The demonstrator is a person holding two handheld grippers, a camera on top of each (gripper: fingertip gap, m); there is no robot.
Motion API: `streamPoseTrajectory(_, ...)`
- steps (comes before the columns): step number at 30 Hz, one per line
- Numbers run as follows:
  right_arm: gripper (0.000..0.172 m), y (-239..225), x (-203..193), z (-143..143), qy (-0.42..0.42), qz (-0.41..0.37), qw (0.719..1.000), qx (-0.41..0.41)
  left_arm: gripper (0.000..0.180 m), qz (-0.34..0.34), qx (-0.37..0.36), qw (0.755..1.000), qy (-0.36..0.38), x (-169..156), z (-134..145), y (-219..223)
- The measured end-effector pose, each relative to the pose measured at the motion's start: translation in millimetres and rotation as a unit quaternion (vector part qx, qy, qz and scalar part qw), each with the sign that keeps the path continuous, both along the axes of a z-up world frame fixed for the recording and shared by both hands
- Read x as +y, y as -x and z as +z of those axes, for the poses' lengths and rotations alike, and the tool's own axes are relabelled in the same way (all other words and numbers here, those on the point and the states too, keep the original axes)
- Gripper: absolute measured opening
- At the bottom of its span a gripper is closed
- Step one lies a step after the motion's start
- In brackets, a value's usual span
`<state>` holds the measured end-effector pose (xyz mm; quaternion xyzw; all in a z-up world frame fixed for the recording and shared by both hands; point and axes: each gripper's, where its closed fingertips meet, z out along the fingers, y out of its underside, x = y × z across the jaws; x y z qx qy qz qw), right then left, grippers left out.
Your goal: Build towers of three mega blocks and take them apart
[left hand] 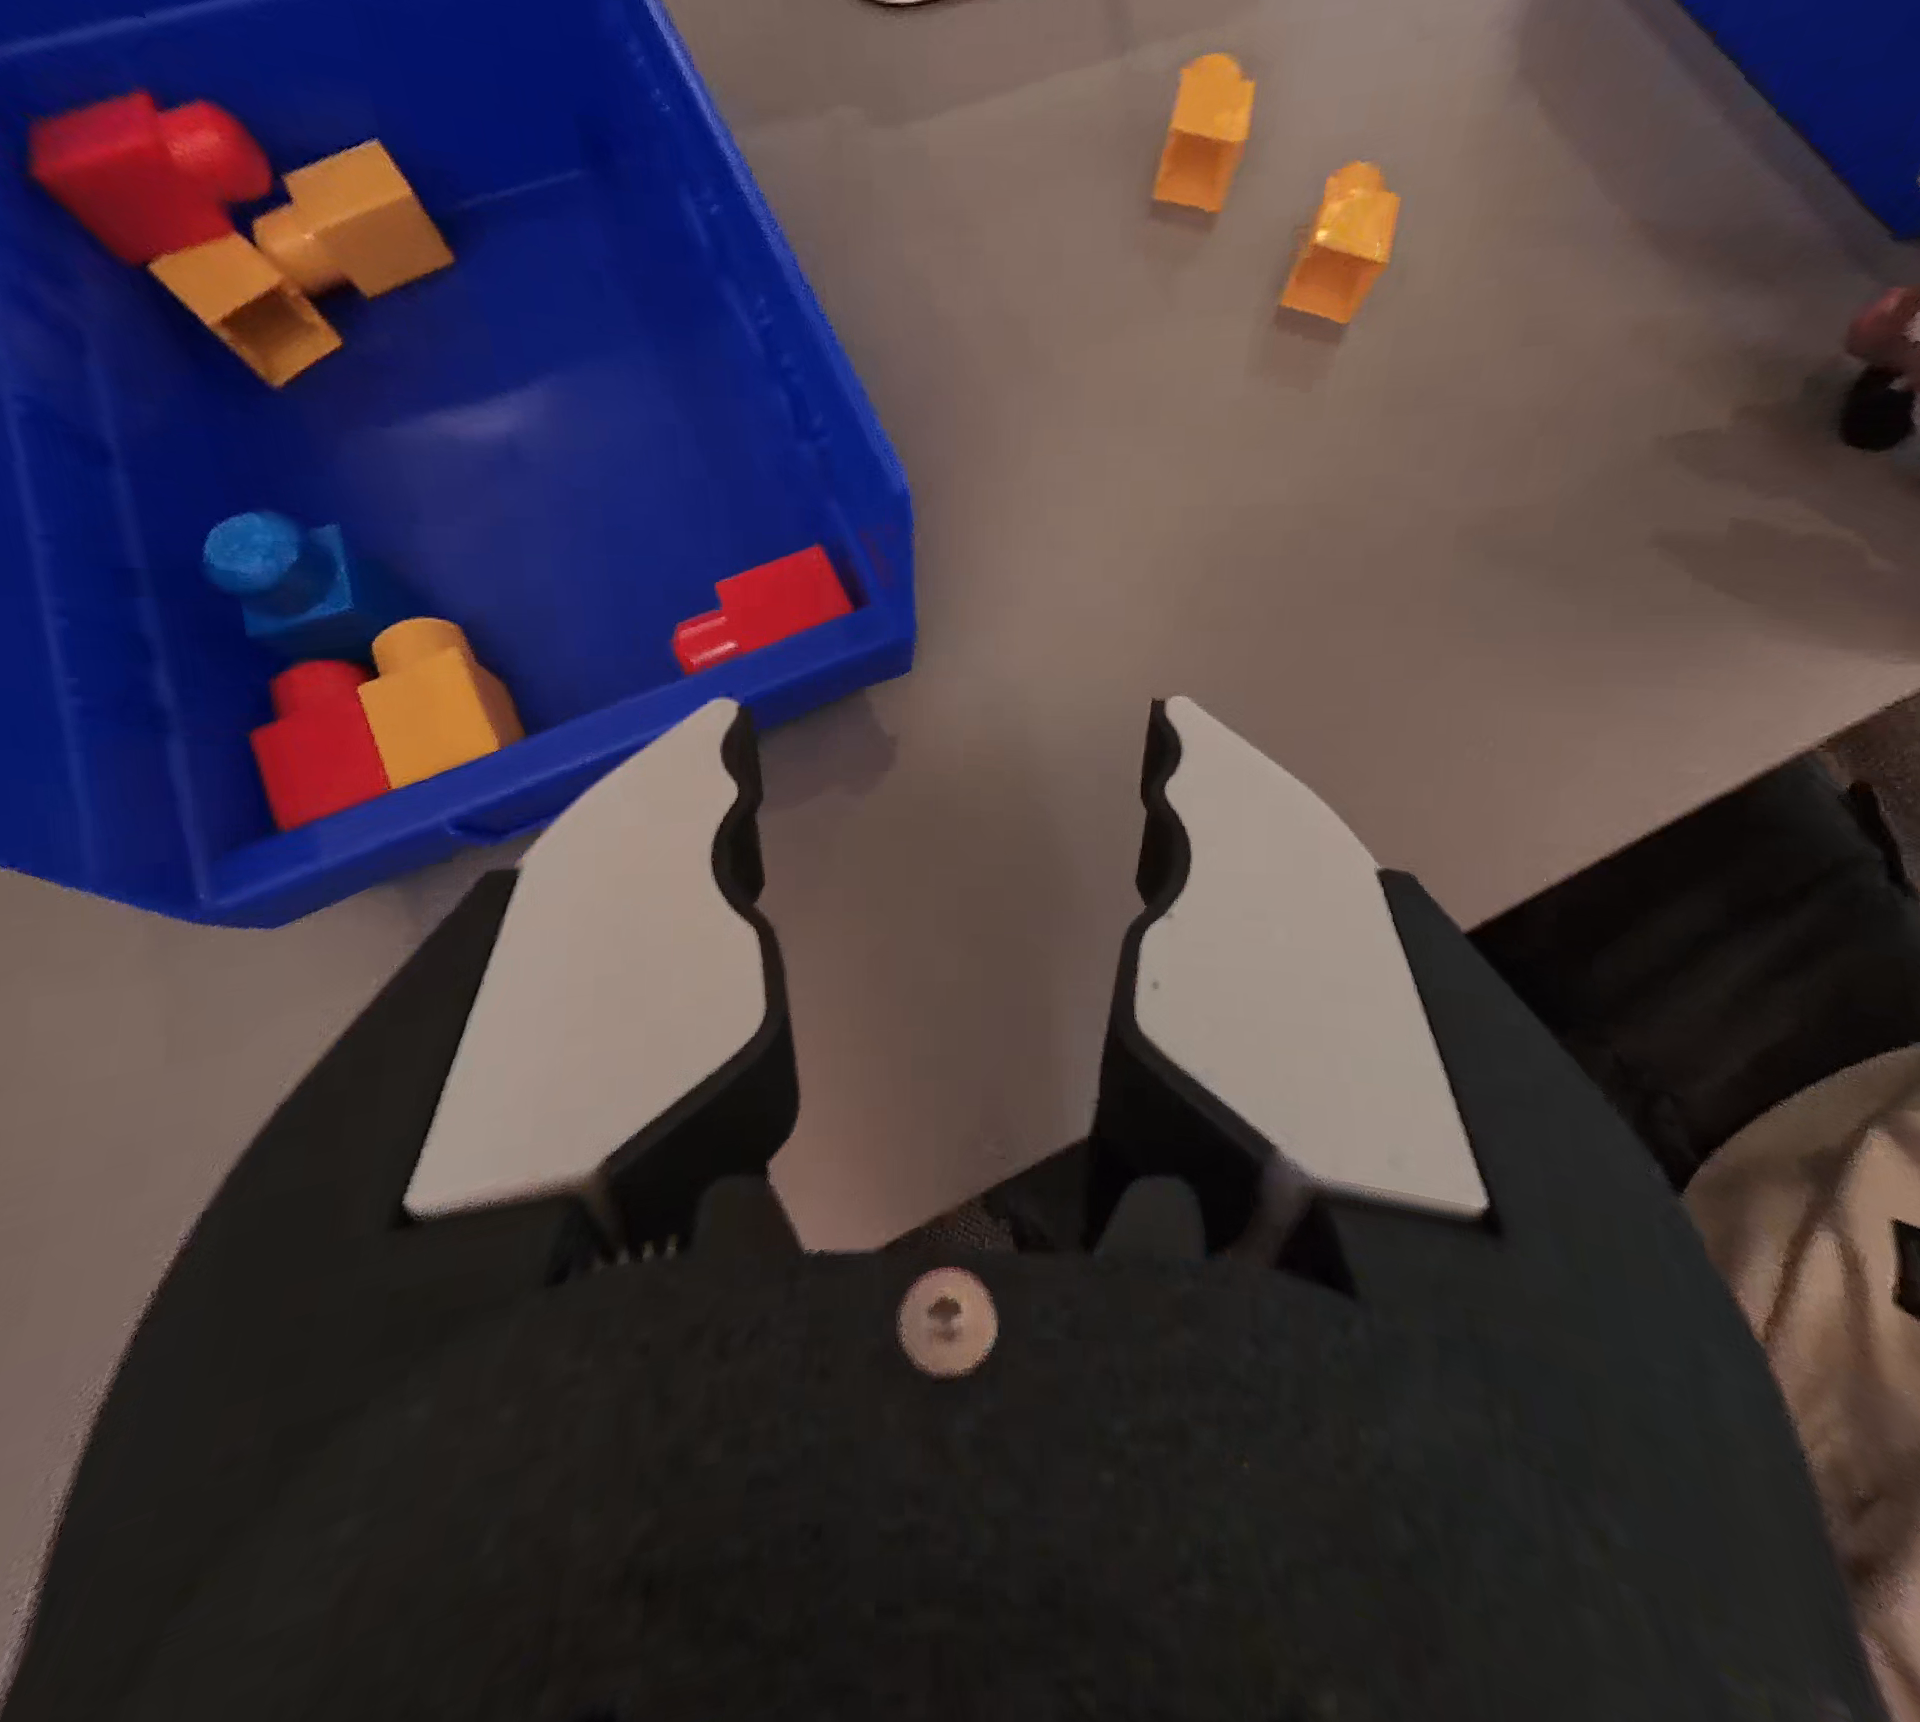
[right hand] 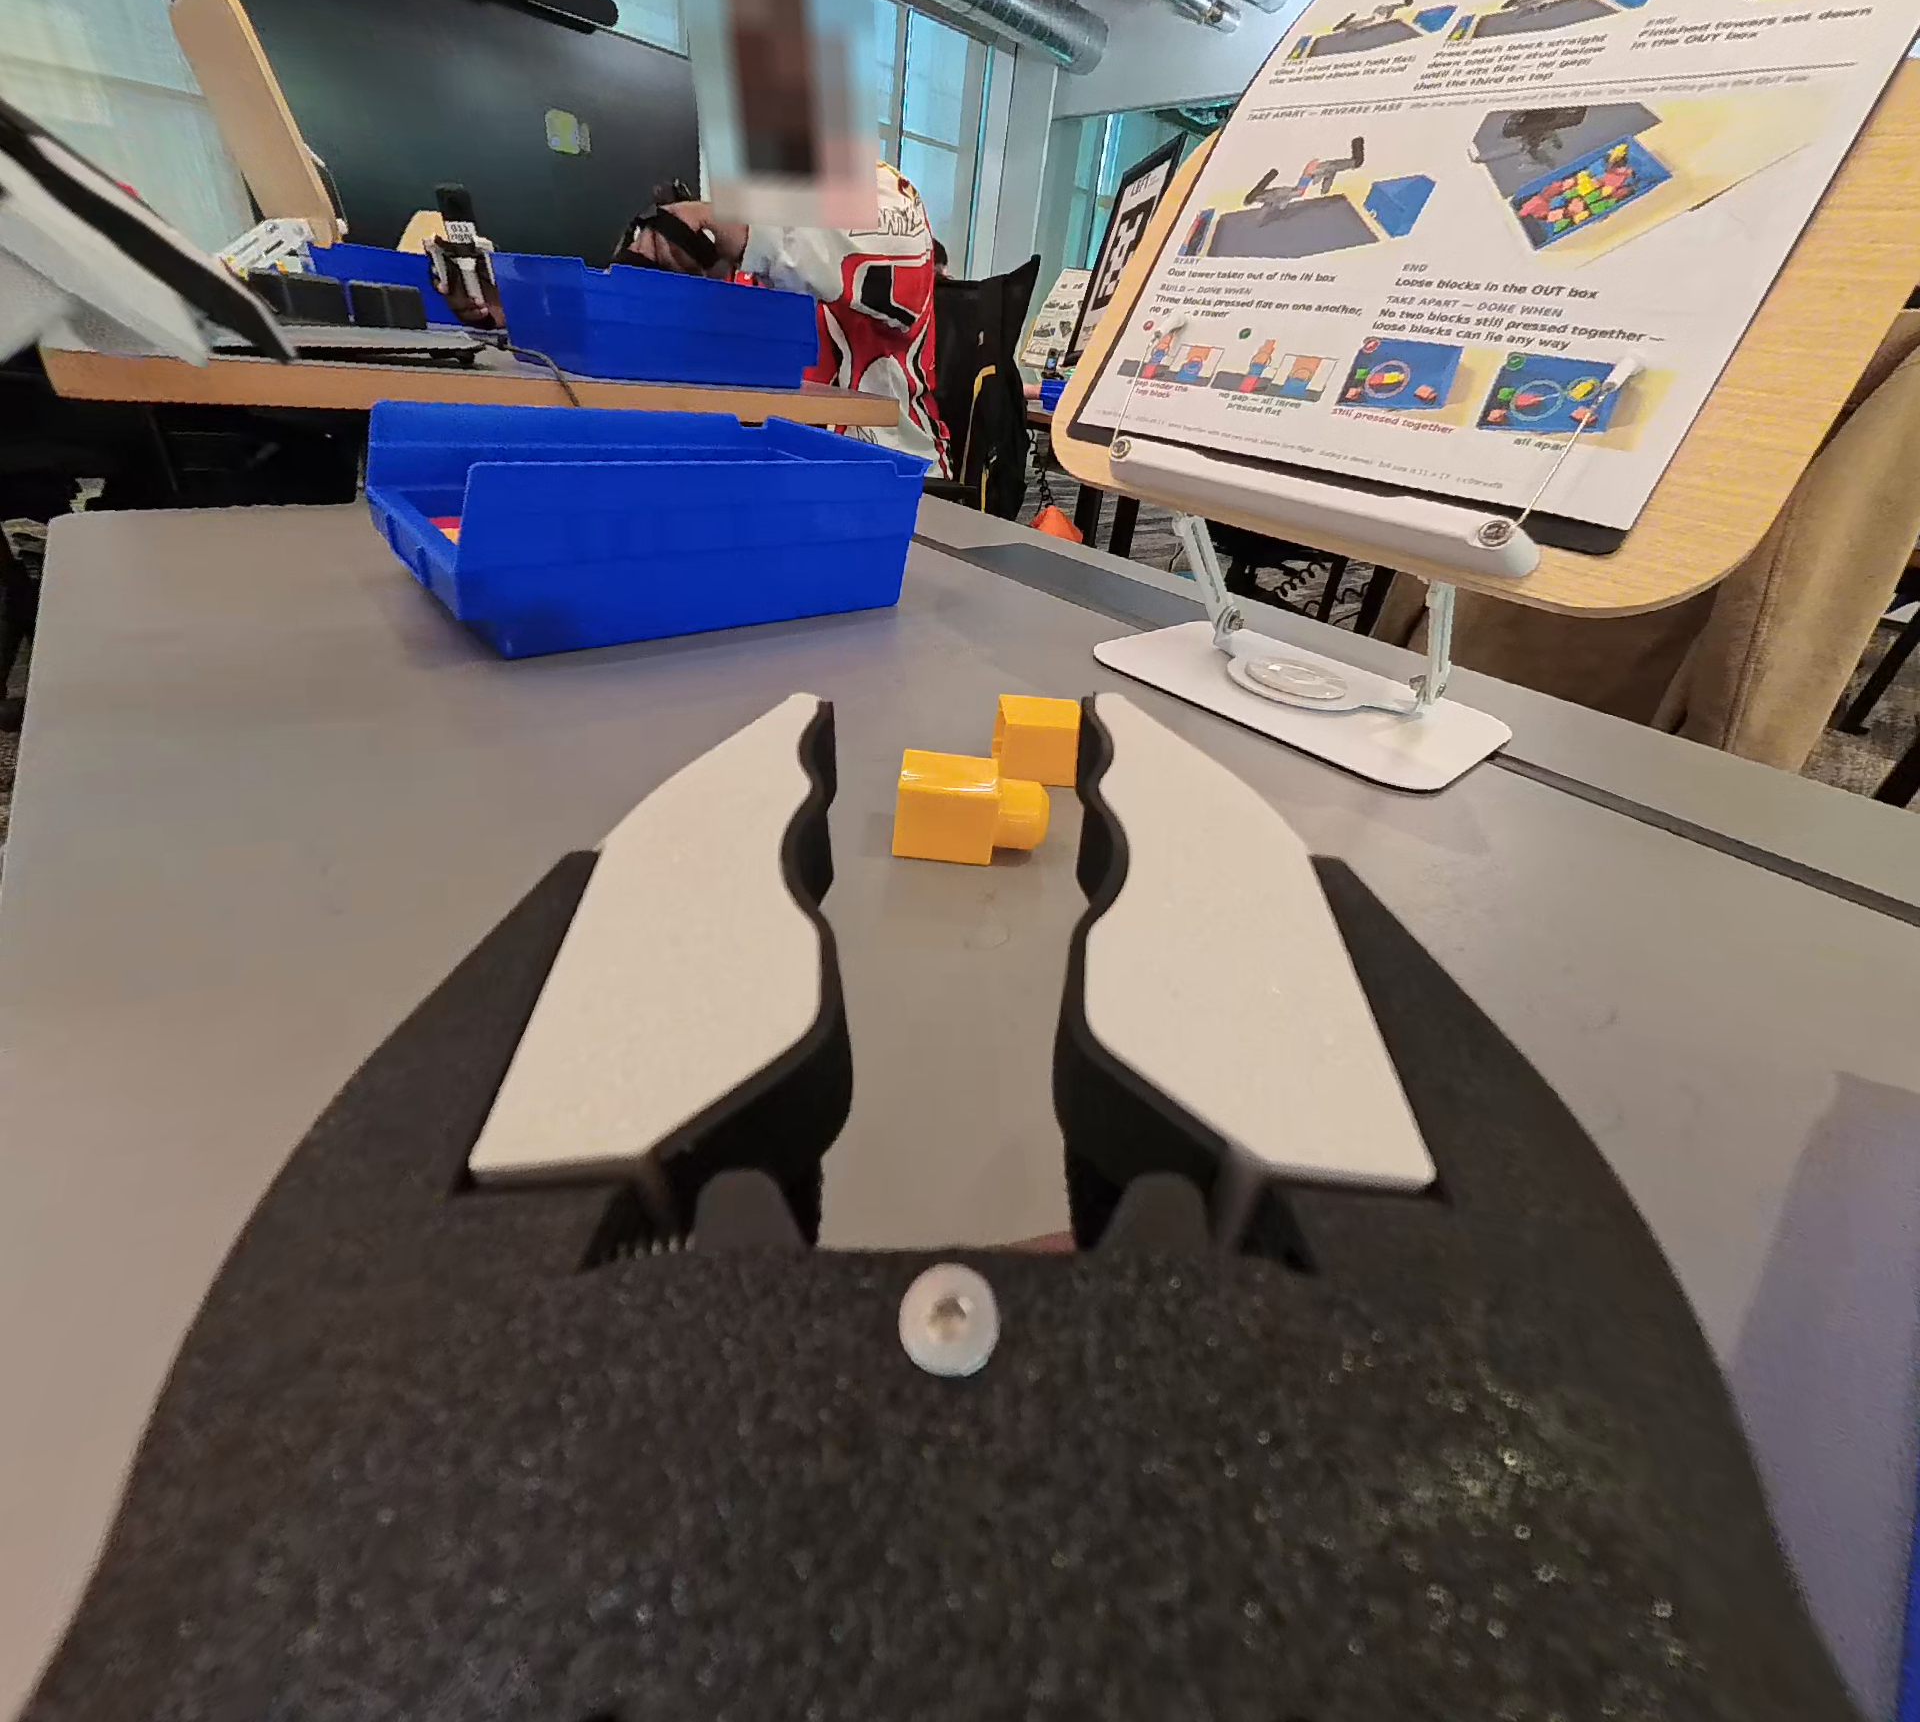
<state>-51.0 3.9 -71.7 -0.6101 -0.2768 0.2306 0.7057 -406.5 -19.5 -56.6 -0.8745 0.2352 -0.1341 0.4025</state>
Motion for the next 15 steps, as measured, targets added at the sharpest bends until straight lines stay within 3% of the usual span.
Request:
streamPoseTrajectory(3, 0.044, -0.2, -0.2, 0.2, 0.000, 0.001, 1.000, 0.001, 0.069, 0.016, 0.034, 0.999, 0.009, 41.1, -8.0, 11.3)
streamPoseTrajectory(6, 0.044, -0.2, -0.4, 0.2, 0.000, 0.002, 1.000, 0.001, 0.069, 0.040, 0.065, 0.996, 0.040, 102.0, -18.3, 23.4)
streamPoseTrajectory(11, 0.044, -0.7, 0.1, 0.0, 0.003, 0.002, 1.000, 0.003, 0.068, 0.084, 0.073, 0.984, 0.137, 207.3, -50.6, 27.0)
streamPoseTrajectory(15, 0.044, -0.9, -0.1, 0.3, 0.004, 0.003, 1.000, 0.005, 0.067, 0.142, 0.068, 0.965, 0.211, 266.4, -77.7, 36.3)
